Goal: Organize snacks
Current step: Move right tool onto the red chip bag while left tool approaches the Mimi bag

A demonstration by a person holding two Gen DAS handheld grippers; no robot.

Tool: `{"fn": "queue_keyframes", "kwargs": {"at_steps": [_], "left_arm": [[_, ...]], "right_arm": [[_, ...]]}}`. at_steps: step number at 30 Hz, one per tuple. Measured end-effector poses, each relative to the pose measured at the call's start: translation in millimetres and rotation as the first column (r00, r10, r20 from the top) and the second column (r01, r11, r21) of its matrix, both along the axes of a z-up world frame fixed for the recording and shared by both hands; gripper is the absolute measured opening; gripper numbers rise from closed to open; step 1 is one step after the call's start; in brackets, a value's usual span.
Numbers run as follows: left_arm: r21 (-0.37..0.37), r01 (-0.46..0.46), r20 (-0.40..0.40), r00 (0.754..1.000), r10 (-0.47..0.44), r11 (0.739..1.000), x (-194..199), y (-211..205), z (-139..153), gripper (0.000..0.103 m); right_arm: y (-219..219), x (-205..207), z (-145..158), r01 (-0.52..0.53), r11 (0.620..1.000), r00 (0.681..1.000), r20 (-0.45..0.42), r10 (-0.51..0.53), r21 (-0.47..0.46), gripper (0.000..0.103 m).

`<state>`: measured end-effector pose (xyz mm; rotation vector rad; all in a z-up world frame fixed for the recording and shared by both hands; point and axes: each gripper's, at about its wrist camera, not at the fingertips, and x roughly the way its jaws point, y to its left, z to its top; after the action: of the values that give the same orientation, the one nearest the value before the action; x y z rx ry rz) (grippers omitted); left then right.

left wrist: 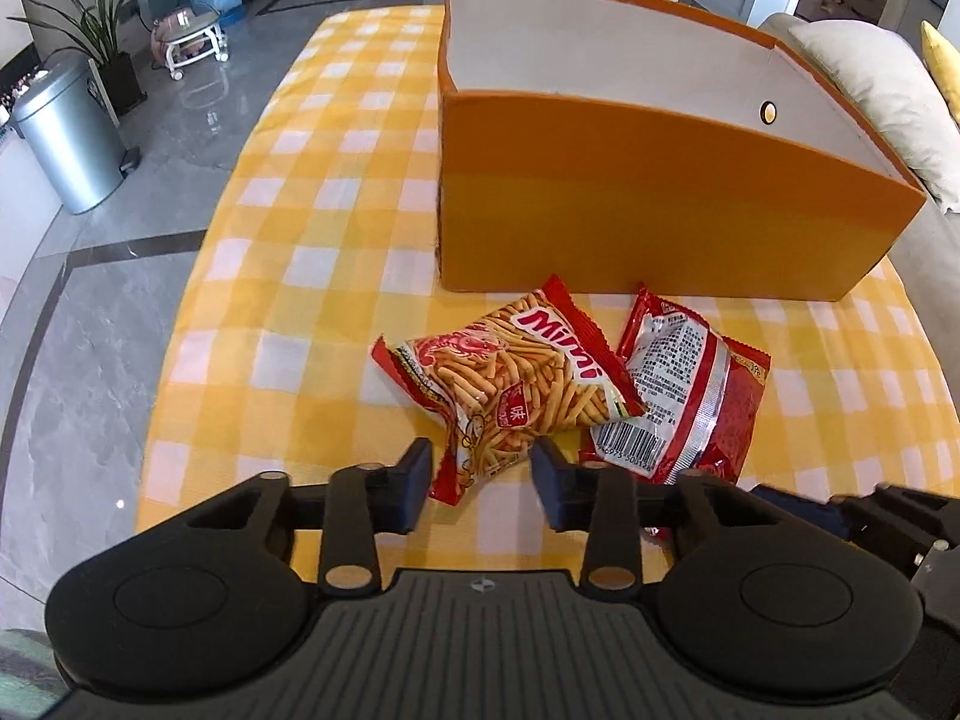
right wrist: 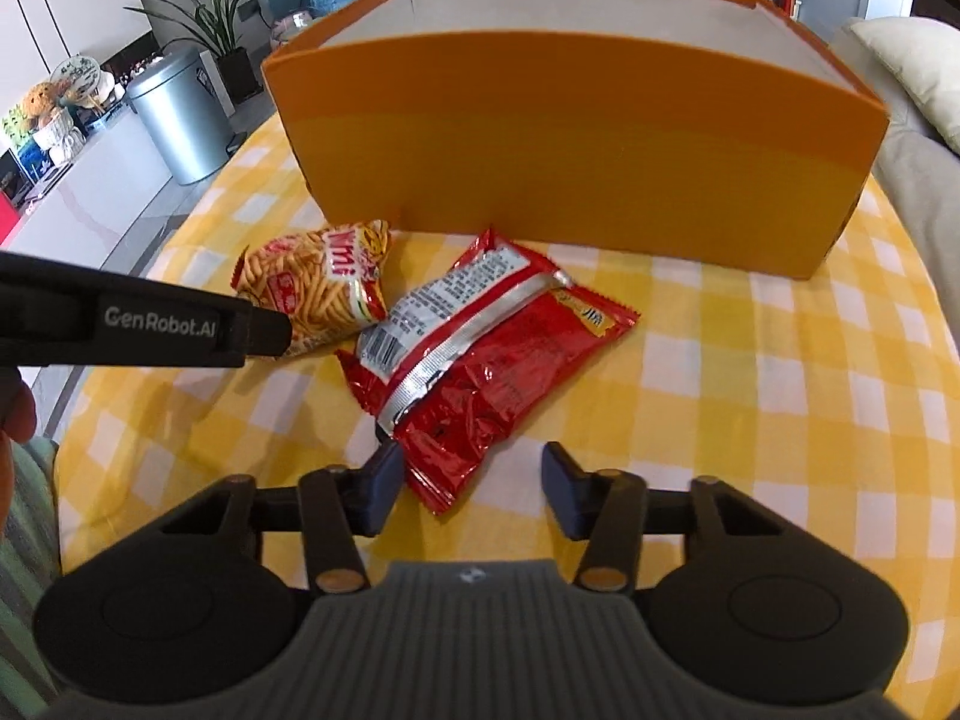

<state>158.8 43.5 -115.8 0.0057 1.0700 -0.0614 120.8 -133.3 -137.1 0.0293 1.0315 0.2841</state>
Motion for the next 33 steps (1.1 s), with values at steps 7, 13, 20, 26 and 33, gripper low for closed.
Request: {"fn": "queue_keyframes", "kwargs": {"at_steps": [7,13,20,26,33], "left_arm": [[-0.013,-0.007,-0.003,1.0,0.007,1.0,-2,-6,-3,0.016],[-0.077,-0.009,-0.016,1.0,0.008,0.997,-11,-16,-1,0.009],[-0.133,-0.016,-0.065,0.998,0.007,0.991,-24,-40,-1,0.008],[-0.124,-0.048,-0.093,0.995,0.036,0.991,-34,-62,-2,0.009],[-0.107,0.02,-0.054,0.998,-0.026,0.994,-40,-70,8,0.023]], "right_arm": [[1,-2,-1,-0.034,0.999,0.999,0.007,0.034,0.013,0.011],[-9,-5,3,-0.004,1.0,1.0,0.015,0.004,-0.003,0.0],[-39,-12,8,0.069,0.996,0.998,0.005,-0.069,-0.053,0.0],[-63,-20,13,0.121,0.985,0.993,0.0,-0.122,-0.122,0.0],[-92,-32,20,0.181,0.98,0.983,0.0,-0.182,-0.076,0.0]]}}
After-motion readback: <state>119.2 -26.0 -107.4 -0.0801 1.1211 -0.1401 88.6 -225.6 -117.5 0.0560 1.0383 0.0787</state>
